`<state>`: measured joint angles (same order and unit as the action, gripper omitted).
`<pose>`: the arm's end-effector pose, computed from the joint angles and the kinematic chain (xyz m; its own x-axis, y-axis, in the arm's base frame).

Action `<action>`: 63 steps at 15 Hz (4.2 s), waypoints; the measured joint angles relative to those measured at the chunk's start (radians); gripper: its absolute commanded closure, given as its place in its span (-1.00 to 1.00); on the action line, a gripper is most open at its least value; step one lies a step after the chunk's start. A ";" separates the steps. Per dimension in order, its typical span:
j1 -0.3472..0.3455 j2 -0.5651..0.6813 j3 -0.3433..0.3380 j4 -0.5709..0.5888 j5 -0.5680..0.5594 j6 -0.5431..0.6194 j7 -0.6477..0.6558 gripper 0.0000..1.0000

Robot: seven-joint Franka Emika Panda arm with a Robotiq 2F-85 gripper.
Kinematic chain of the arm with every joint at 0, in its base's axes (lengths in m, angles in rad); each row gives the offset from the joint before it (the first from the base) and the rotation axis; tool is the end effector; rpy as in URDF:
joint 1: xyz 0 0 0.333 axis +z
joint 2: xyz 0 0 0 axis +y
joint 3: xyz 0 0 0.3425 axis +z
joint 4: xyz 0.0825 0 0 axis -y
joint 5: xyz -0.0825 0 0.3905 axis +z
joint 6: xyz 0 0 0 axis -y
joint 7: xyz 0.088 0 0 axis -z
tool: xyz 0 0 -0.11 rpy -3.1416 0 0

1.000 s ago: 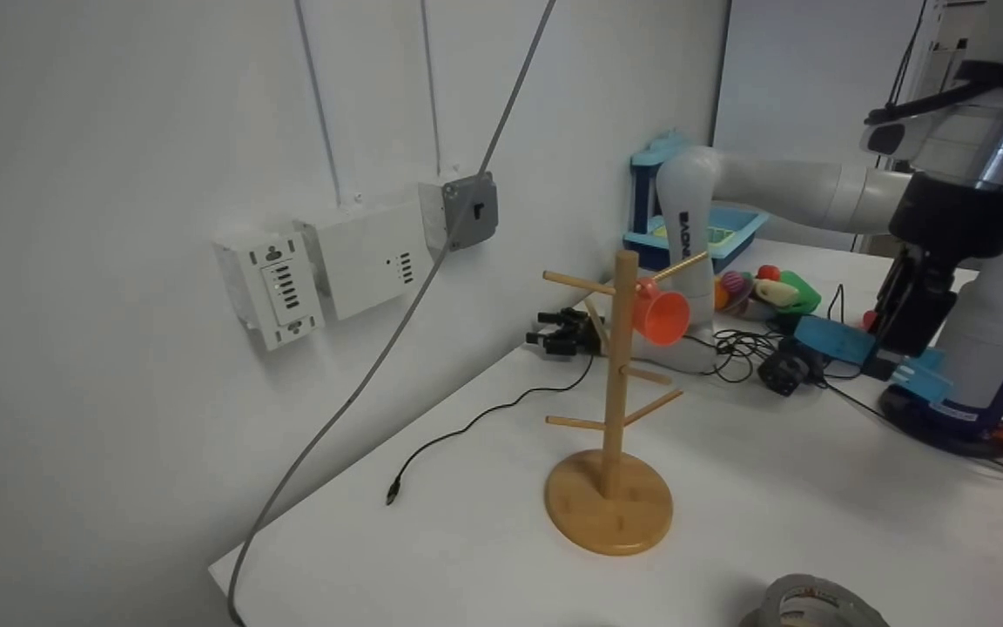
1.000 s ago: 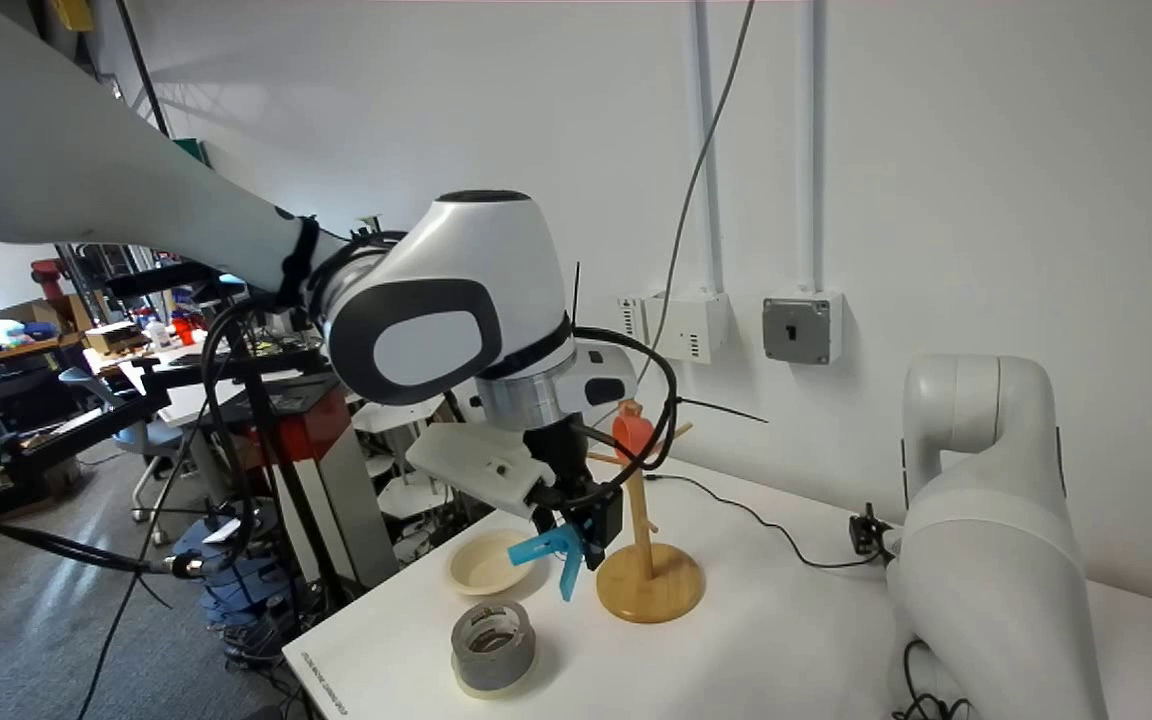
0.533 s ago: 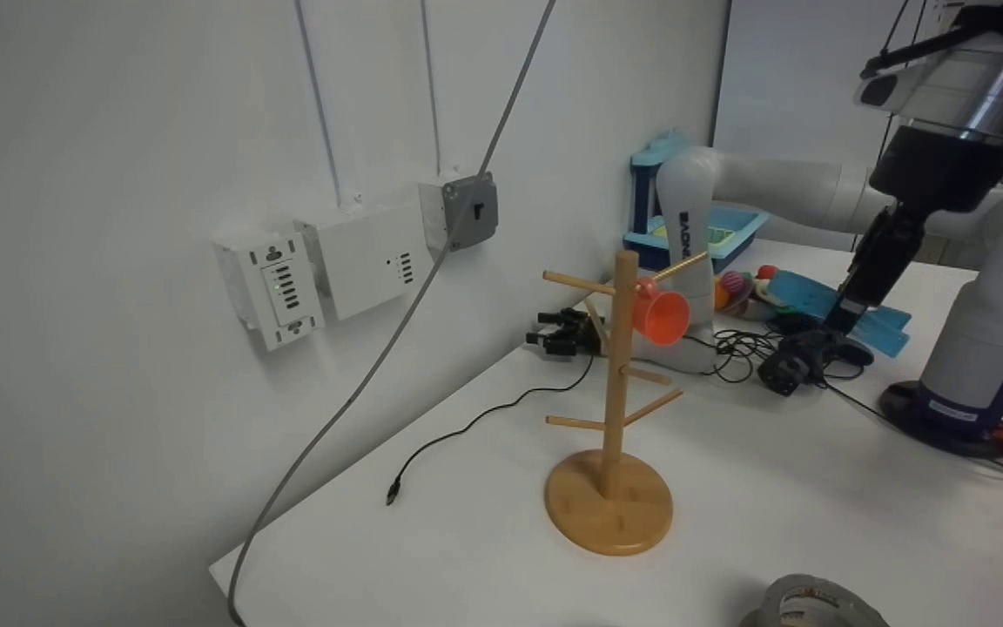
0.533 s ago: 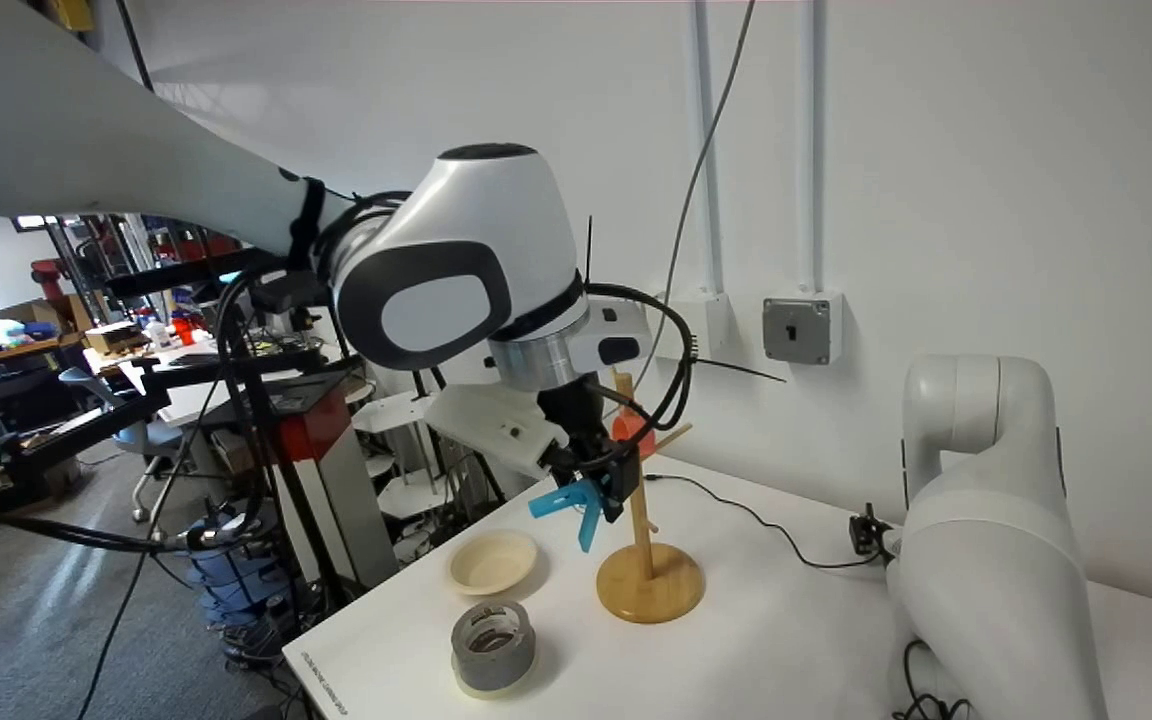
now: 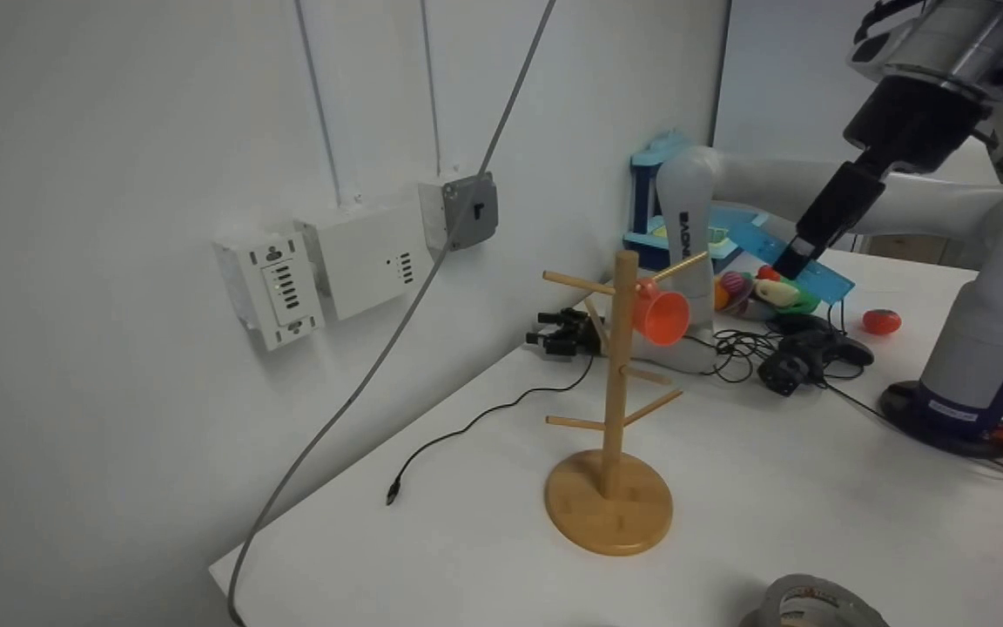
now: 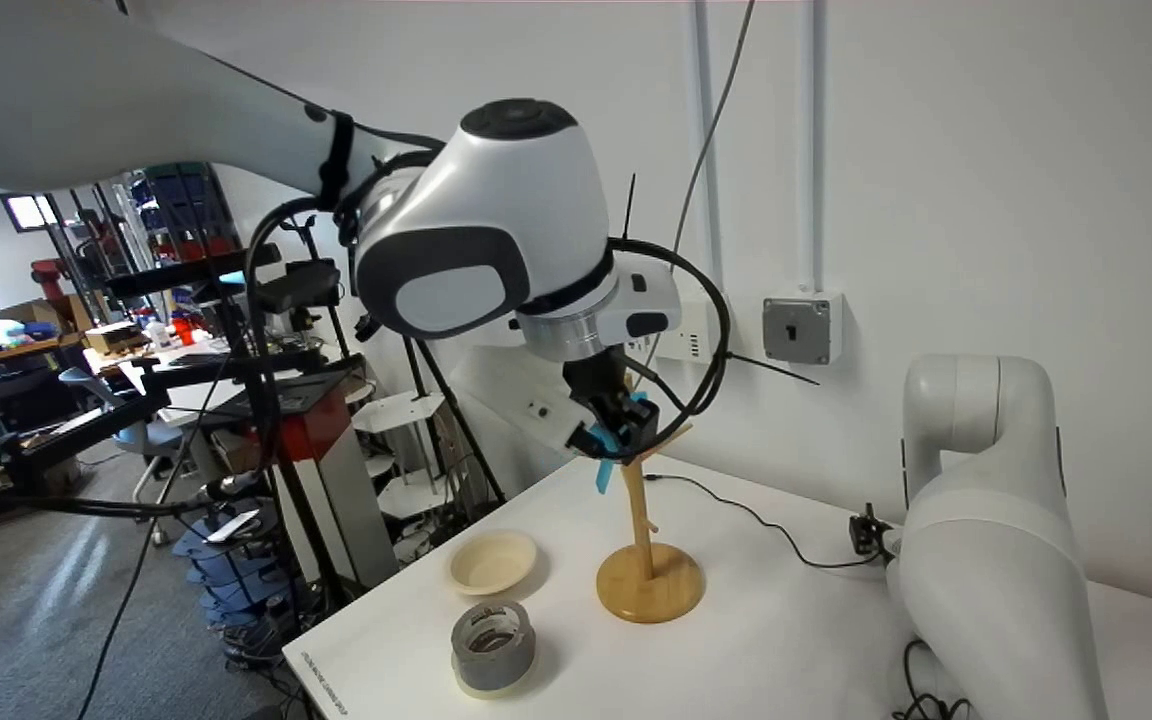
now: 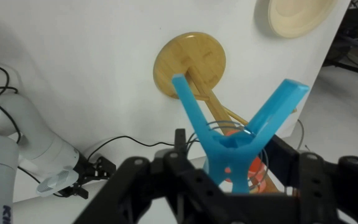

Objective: Hang the peg on the wooden stand

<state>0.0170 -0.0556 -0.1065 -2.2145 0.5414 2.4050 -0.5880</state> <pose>0.5450 -0.0450 0.4472 0.9270 0.0732 0.3678 0.1840 -0.9434 -0.2760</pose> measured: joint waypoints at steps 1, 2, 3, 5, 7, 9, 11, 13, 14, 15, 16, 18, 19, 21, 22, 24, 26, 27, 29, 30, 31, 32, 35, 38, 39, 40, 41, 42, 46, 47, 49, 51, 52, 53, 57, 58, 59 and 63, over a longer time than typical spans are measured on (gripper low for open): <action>-0.001 0.009 -0.001 0.009 0.045 0.000 -0.036 0.28; -0.003 0.018 -0.001 0.017 0.083 0.000 -0.068 0.28; -0.005 0.026 -0.001 0.024 0.117 0.000 -0.096 0.28; -0.009 0.041 -0.001 0.038 0.176 0.000 -0.150 0.28; -0.015 0.057 -0.001 0.050 0.221 -0.001 -0.196 0.28; -0.021 0.075 0.000 0.062 0.253 -0.004 -0.232 0.28; -0.026 0.095 0.003 0.073 0.279 -0.010 -0.257 0.28; -0.029 0.116 0.007 0.081 0.297 -0.011 -0.275 0.28; -0.030 0.126 0.009 0.086 0.301 -0.011 -0.281 0.28; -0.031 0.135 0.011 0.090 0.304 -0.012 -0.285 0.28; -0.032 0.144 0.015 0.094 0.305 -0.012 -0.288 0.28; -0.034 0.158 0.021 0.103 0.306 -0.012 -0.292 0.28; -0.035 0.164 0.023 0.106 0.306 -0.012 -0.292 0.28; -0.038 0.172 0.028 0.115 0.306 -0.013 -0.292 0.28; -0.040 0.174 0.028 0.118 0.306 -0.013 -0.292 0.28; -0.047 0.176 0.028 0.124 0.306 -0.013 -0.292 0.28; -0.058 0.176 0.028 0.129 0.306 -0.013 -0.292 0.28; -0.064 0.176 0.028 0.132 0.305 -0.013 -0.292 0.28; -0.075 0.174 0.028 0.137 0.303 -0.013 -0.292 0.28; -0.079 0.173 0.028 0.139 0.302 -0.013 -0.292 0.28; -0.081 0.172 0.028 0.140 0.302 -0.013 -0.292 0.28; -0.082 0.171 0.028 0.141 0.302 -0.013 -0.292 0.28; -0.082 0.167 0.033 0.141 0.302 -0.016 -0.292 0.28; -0.082 0.155 0.042 0.140 0.298 -0.039 -0.292 0.28; -0.082 0.150 0.044 0.139 0.296 -0.048 -0.292 0.28; -0.082 0.144 0.046 0.139 0.294 -0.053 -0.292 0.28; -0.082 0.140 0.046 0.138 0.294 -0.058 -0.292 0.28; -0.082 0.136 0.046 0.138 0.294 -0.064 -0.292 0.28; -0.082 0.134 0.046 0.135 0.294 -0.090 -0.292 0.28; -0.082 0.136 0.047 0.133 0.294 -0.092 -0.292 0.28; -0.081 0.141 0.050 0.128 0.294 -0.092 -0.292 0.28; -0.081 0.148 0.056 0.124 0.294 -0.092 -0.292 0.28; -0.081 0.152 0.058 0.123 0.294 -0.092 -0.292 0.28; -0.081 0.154 0.061 0.123 0.294 -0.092 -0.292 0.28; -0.081 0.158 0.070 0.123 0.294 -0.092 -0.292 0.28; -0.081 0.159 0.072 0.123 0.294 -0.093 -0.292 0.28; -0.081 0.159 0.072 0.124 0.294 -0.095 -0.292 0.28; -0.081 0.160 0.073 0.125 0.294 -0.113 -0.293 0.01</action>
<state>-0.0637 0.1046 -0.0335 -2.0891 0.8352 2.2922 -0.8805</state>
